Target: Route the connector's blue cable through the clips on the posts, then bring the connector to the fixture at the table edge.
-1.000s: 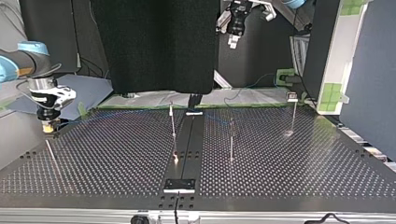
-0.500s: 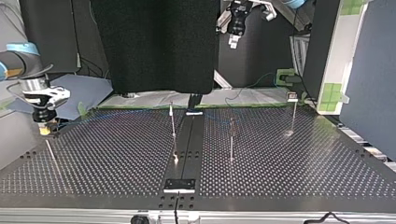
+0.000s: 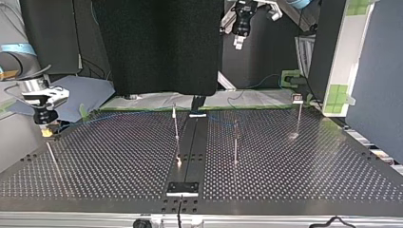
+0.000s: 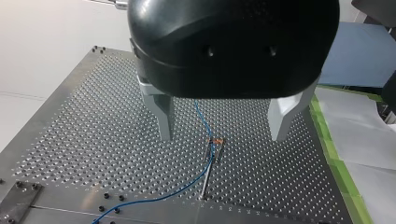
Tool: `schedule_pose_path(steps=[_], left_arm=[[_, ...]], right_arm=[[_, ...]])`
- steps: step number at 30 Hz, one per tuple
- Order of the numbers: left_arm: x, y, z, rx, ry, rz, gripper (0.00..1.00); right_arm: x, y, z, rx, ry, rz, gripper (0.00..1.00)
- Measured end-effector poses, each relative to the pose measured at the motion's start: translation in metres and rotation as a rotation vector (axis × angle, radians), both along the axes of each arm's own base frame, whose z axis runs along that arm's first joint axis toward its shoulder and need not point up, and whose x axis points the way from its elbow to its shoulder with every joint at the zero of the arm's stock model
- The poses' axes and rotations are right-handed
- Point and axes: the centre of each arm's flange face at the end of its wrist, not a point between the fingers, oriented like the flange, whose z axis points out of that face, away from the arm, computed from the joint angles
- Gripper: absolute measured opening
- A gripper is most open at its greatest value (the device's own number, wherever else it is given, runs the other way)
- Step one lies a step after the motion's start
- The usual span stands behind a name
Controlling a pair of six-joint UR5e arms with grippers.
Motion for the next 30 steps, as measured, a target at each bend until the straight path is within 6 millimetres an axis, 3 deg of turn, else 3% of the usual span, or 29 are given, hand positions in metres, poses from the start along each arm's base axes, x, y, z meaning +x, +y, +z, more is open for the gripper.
schedule_pose_path(steps=[14,30], left_arm=[[0.0,0.0,0.0,0.001,0.001,0.0,1.0],[0.001,0.001,0.0,0.001,0.001,0.004,1.0]], right_arm=[[-0.011,-0.01,-0.014,0.014,-0.003,-0.016,0.0],[-0.005,-0.018,-0.007,-0.004,-0.002,-0.005,0.0]])
